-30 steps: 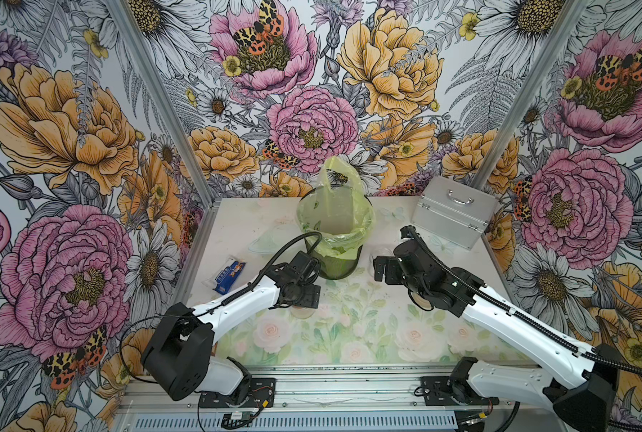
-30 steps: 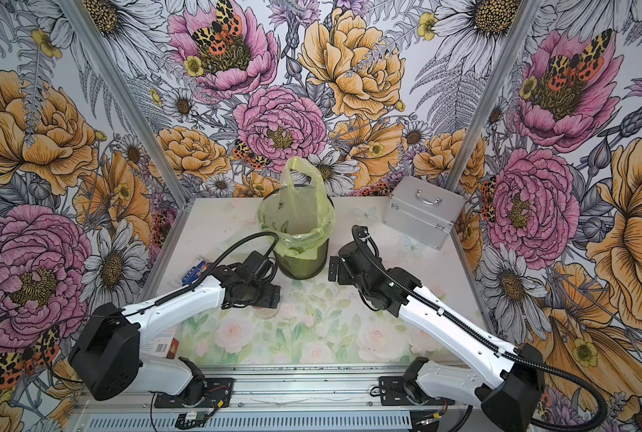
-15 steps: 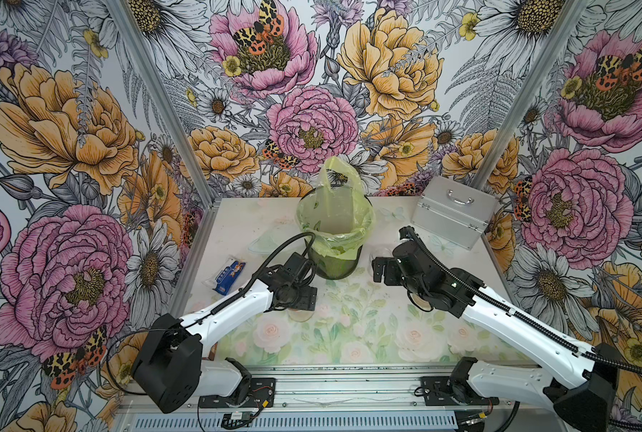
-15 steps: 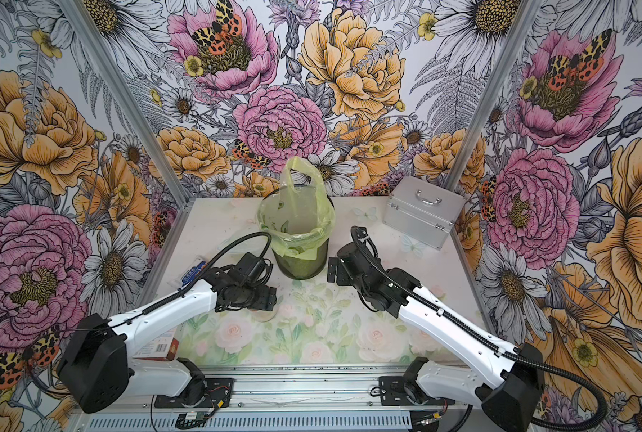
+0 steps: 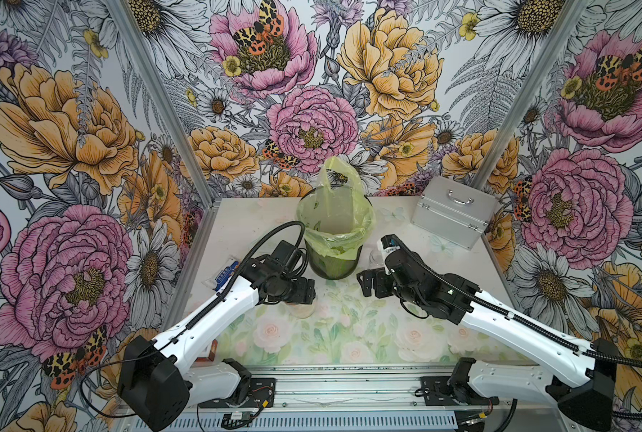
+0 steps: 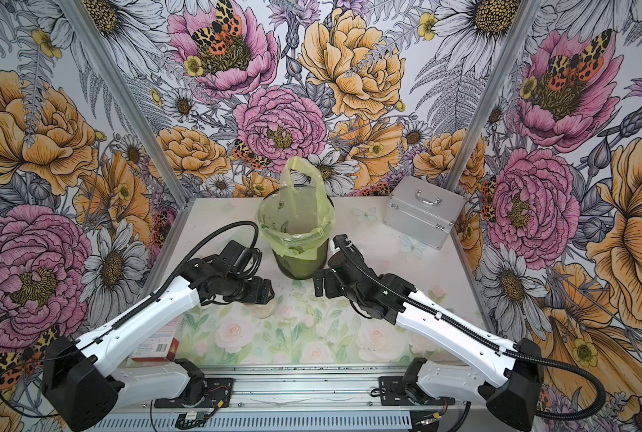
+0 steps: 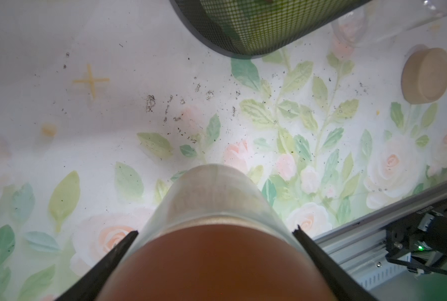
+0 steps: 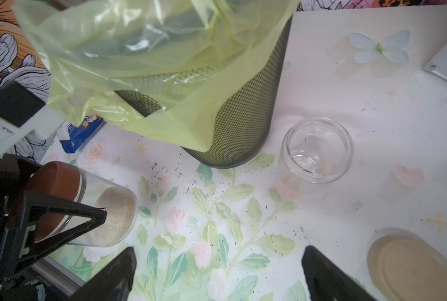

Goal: Empty moldy rice from jars
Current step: Pick up the jar from the center of the board.

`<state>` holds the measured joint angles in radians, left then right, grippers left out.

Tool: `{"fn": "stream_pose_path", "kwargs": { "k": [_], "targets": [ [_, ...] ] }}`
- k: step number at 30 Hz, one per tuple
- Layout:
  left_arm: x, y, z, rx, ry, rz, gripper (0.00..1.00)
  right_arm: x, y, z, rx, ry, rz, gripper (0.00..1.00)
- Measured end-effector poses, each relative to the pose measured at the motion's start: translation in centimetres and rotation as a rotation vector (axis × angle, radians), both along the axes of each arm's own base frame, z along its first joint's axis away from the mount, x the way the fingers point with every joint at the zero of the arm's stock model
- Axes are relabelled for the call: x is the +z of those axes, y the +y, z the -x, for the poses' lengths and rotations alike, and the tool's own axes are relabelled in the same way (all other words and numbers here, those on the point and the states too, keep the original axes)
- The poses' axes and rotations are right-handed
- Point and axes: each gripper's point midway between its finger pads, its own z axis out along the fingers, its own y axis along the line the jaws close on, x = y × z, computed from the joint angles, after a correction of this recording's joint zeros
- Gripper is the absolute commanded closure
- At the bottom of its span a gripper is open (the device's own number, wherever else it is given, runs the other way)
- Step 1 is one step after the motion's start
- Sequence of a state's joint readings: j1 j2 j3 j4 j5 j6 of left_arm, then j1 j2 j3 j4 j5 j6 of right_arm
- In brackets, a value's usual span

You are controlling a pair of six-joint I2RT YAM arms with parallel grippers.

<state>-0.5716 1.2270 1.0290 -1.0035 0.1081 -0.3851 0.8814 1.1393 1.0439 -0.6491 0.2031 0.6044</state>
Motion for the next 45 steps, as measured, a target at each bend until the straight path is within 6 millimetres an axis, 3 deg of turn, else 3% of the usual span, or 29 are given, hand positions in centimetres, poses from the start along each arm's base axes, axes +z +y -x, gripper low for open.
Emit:
{"fn": "stream_pose_path", "kwargs": {
  "k": [12, 18, 35, 45],
  "targets": [
    [4.5, -0.7, 0.7, -0.022, 0.001, 0.149, 0.6, -0.7, 5.8, 5.0, 0.322, 0.011, -0.023, 0.01],
    [5.0, -0.3, 0.9, -0.005, 0.019, 0.189, 0.62, -2.0, 7.9, 6.8, 0.448, -0.011, 0.037, 0.01],
    [5.6, -0.7, 1.2, 0.009, 0.049, 0.257, 0.64, -0.8, 13.3, 7.7, 0.611, -0.139, 0.054, 0.01],
    [6.5, -1.2, 1.4, 0.013, 0.059, 0.297, 0.64, -2.0, 15.4, 7.5, 0.639, -0.188, 0.095, 0.0]
  ]
}}
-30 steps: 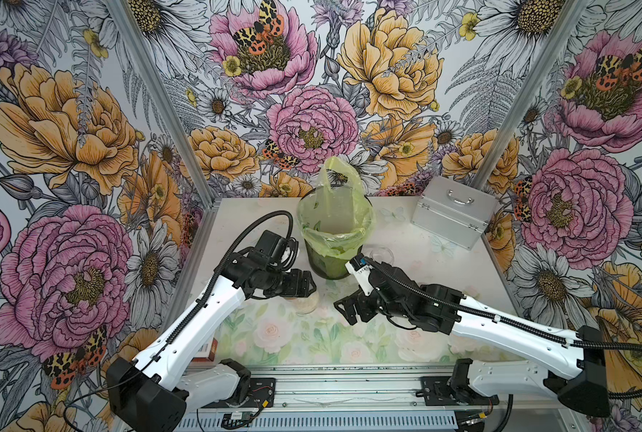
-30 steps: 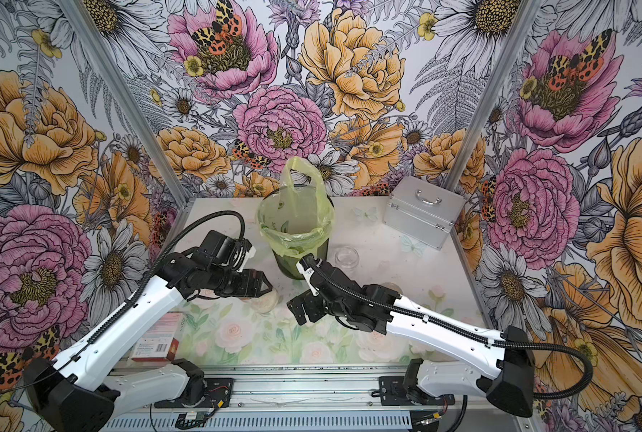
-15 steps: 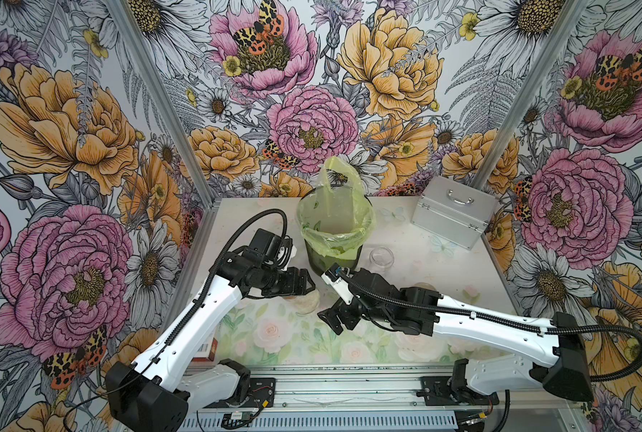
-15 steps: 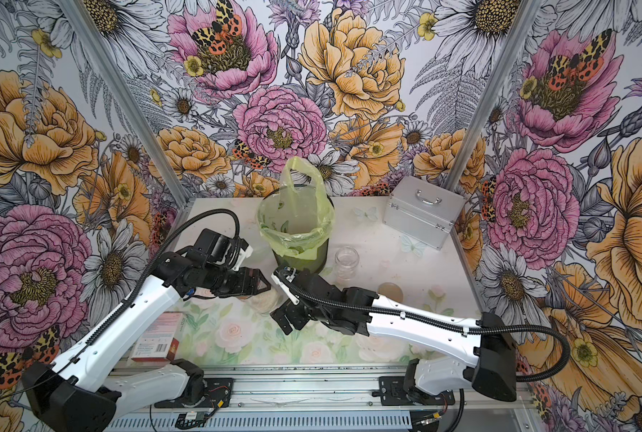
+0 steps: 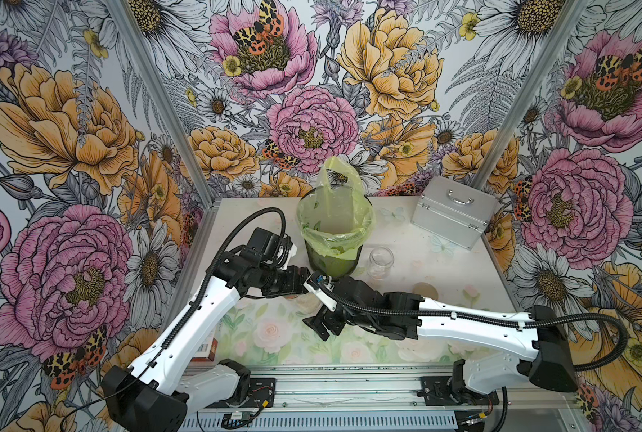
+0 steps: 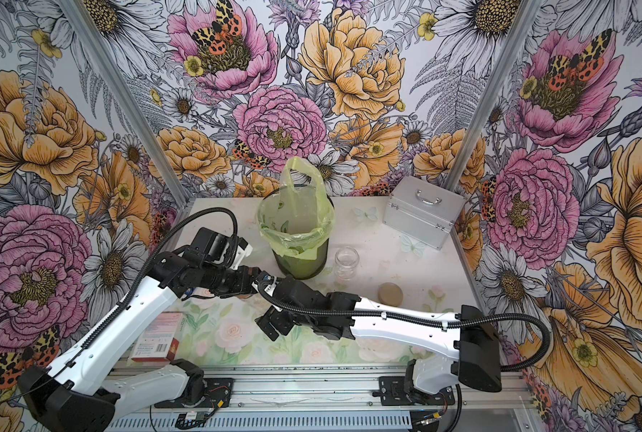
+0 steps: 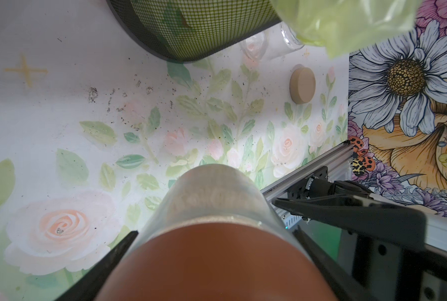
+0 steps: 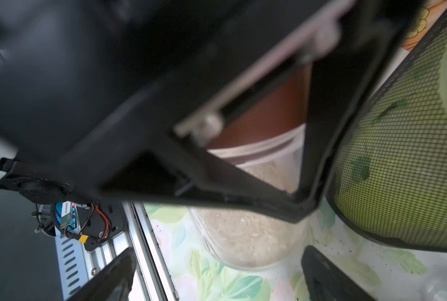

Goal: Empty moldy rice from jars
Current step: Pick up the jar from the center of the board.

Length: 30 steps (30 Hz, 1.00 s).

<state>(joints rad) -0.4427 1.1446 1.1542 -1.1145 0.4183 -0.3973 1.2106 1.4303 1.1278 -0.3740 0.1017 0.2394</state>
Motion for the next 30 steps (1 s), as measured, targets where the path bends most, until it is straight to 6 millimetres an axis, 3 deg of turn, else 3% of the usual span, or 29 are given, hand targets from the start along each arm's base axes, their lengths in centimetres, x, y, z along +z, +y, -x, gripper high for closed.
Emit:
{"fn": "stream_pose_path", "kwargs": {
  "k": [14, 30],
  "targets": [
    [-0.2, 0.3, 0.2, 0.013, 0.02, -0.003, 0.64, 0.7, 2.6, -2.1, -0.053, -0.109, -0.035, 0.0],
    [0.2, -0.3, 0.2, 0.009, 0.055, 0.025, 0.64, 1.2, 3.0, -3.5, -0.105, -0.179, -0.054, 0.0]
  ]
}}
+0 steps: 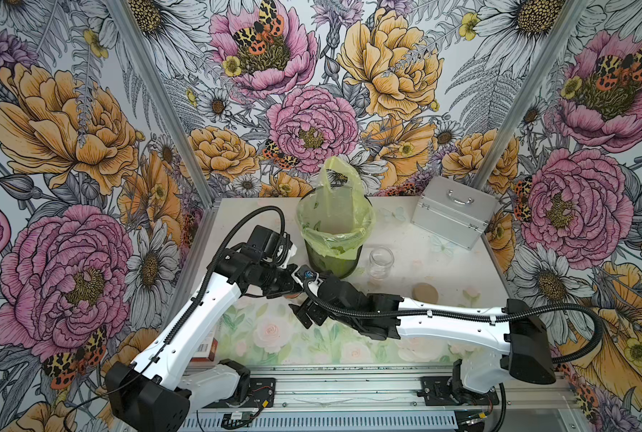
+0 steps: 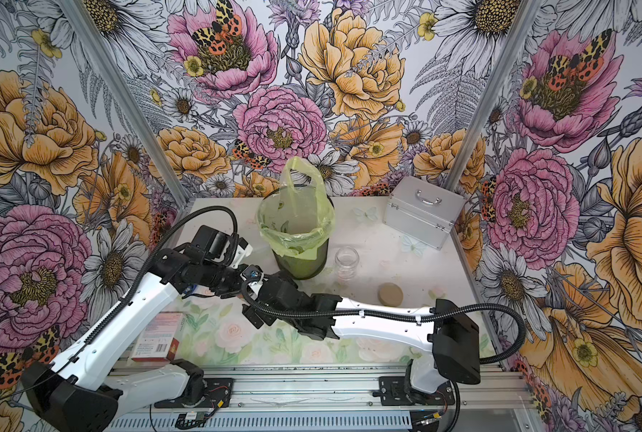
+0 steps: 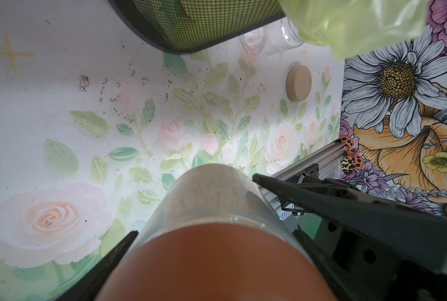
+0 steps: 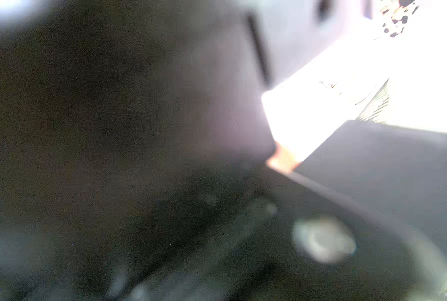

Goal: Empty moldy rice from jars
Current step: Pick up the jar from the center of the board.

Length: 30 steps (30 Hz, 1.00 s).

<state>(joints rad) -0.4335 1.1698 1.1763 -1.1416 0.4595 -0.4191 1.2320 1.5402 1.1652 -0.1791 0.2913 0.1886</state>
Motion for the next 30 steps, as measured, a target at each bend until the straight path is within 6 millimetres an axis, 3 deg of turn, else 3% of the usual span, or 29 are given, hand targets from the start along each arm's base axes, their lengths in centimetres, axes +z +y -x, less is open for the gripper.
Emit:
{"fn": "stream_pose_path", "kwargs": {
  "k": [8, 18, 26, 30],
  "targets": [
    [0.3, -0.6, 0.2, -0.018, 0.01, 0.031, 0.64, 0.3, -1.5, 0.3, -0.01, -0.009, -0.007, 0.0],
    [0.6, -0.8, 0.1, -0.022, 0.012, 0.049, 0.65, -0.6, -3.1, 0.7, -0.004, 0.005, 0.002, 0.0],
    [1.3, -1.3, 0.2, -0.035, 0.009, 0.083, 0.65, -3.0, -4.6, 1.6, 0.024, 0.026, -0.059, 0.0],
    [1.4, -1.4, 0.2, -0.038, 0.009, 0.088, 0.65, -2.6, -4.5, 1.8, 0.041, 0.014, -0.109, 0.0]
  ]
}}
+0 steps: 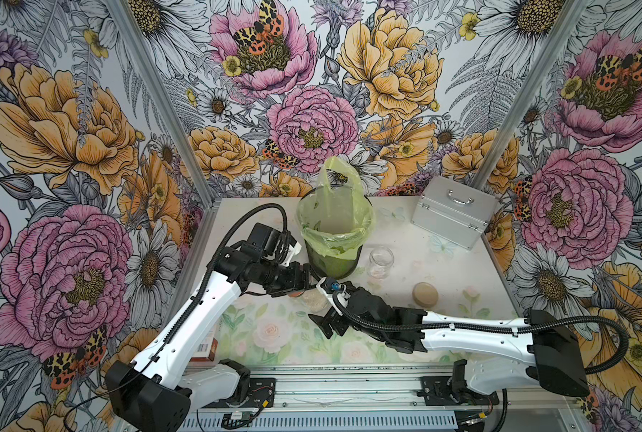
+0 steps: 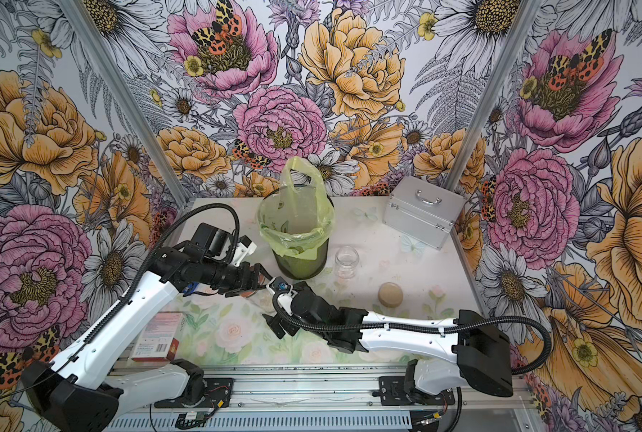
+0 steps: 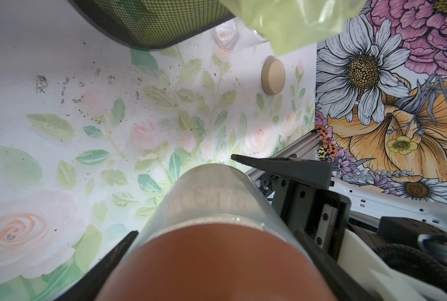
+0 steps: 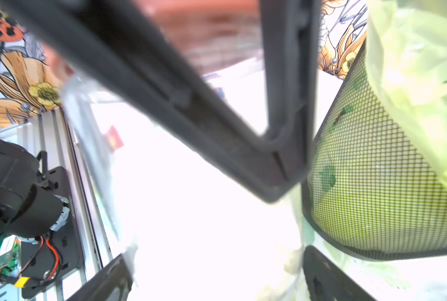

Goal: Empty moldy rice from jars
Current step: Pick up the jar from the center of the board.

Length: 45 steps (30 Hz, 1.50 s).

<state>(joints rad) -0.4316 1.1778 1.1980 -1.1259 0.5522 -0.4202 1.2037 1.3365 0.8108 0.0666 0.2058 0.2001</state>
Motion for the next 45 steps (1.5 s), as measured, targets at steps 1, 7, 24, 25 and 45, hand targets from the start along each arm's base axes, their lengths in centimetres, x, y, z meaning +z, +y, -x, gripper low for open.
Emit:
{"fn": "stream_pose_path", "kwargs": {
  "k": [1, 7, 24, 25, 45],
  "targets": [
    [0.0, 0.0, 0.0, 0.0, 0.0, 0.0, 0.65, 0.4, 0.1, 0.0, 0.002, -0.006, -0.019, 0.0],
    [0.0, 0.0, 0.0, -0.002, 0.001, 0.003, 0.65, 2.9, 0.3, 0.4, 0.027, -0.034, -0.107, 0.0],
    [-0.2, -0.4, 0.0, -0.007, 0.023, 0.013, 0.66, 2.2, 1.2, -0.1, 0.032, -0.046, -0.103, 0.0],
    [-0.2, -0.4, -0.1, -0.007, 0.022, 0.014, 0.66, 2.1, 1.3, -0.2, 0.031, -0.046, -0.103, 0.0],
    [0.1, -0.8, -0.3, -0.017, 0.024, 0.033, 0.68, 2.3, 2.0, -2.0, -0.009, -0.05, -0.109, 0.11]
  ]
}}
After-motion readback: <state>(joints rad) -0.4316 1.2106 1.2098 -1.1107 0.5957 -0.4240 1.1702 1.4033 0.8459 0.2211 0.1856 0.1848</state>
